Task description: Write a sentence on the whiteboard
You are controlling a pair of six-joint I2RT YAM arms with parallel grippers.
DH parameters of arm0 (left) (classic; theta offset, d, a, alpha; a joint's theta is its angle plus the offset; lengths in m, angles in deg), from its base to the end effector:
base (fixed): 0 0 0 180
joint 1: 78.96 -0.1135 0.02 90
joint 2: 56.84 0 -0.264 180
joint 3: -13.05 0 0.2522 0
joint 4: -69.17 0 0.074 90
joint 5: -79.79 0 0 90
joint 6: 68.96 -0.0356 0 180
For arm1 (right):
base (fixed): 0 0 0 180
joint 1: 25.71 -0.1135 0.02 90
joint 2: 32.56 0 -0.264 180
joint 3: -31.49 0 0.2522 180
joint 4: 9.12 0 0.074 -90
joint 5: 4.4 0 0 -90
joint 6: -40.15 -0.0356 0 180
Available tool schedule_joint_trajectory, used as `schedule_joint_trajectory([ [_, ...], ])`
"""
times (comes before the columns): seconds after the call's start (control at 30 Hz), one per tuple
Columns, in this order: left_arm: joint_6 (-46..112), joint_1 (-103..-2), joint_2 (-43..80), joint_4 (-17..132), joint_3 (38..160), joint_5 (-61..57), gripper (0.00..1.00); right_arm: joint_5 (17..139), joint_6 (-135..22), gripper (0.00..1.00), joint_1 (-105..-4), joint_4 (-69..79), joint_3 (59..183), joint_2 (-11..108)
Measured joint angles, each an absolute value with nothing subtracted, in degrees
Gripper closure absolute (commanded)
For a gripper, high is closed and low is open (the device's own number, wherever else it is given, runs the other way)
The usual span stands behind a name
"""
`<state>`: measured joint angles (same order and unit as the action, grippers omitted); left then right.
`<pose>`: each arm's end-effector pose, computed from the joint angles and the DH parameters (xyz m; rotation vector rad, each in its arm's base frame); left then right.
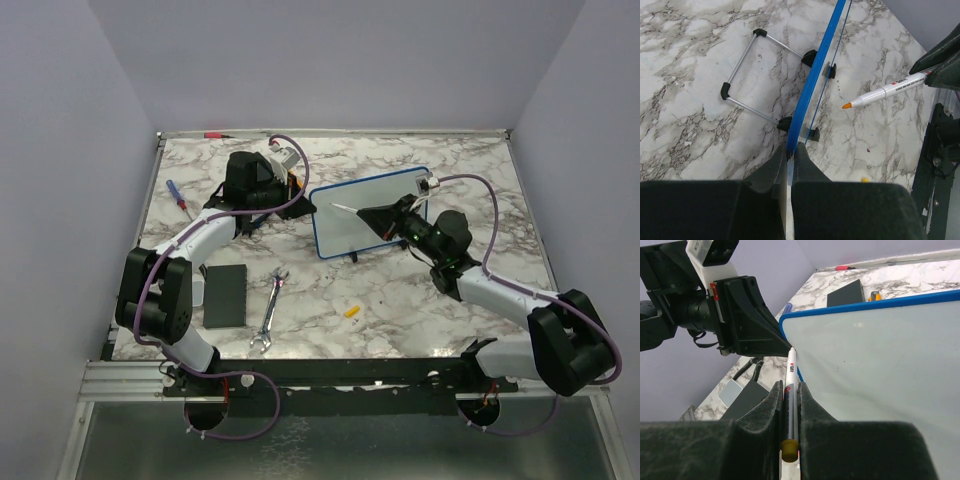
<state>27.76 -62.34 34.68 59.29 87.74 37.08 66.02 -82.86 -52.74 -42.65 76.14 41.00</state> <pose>0.3337 -0.1269 0.2603 0.7000 1.9181 -1.0910 0.2380 0.1348 0.2534 -0.2112 1.5818 1.0851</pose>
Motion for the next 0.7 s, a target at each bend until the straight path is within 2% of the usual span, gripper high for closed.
schedule_joint_trajectory([
  [0.7, 27.6, -62.3, 34.6, 59.9, 87.4, 37.1, 1.0, 68.5, -82.8, 0.99, -53.4, -44.7, 77.4, 45.3],
])
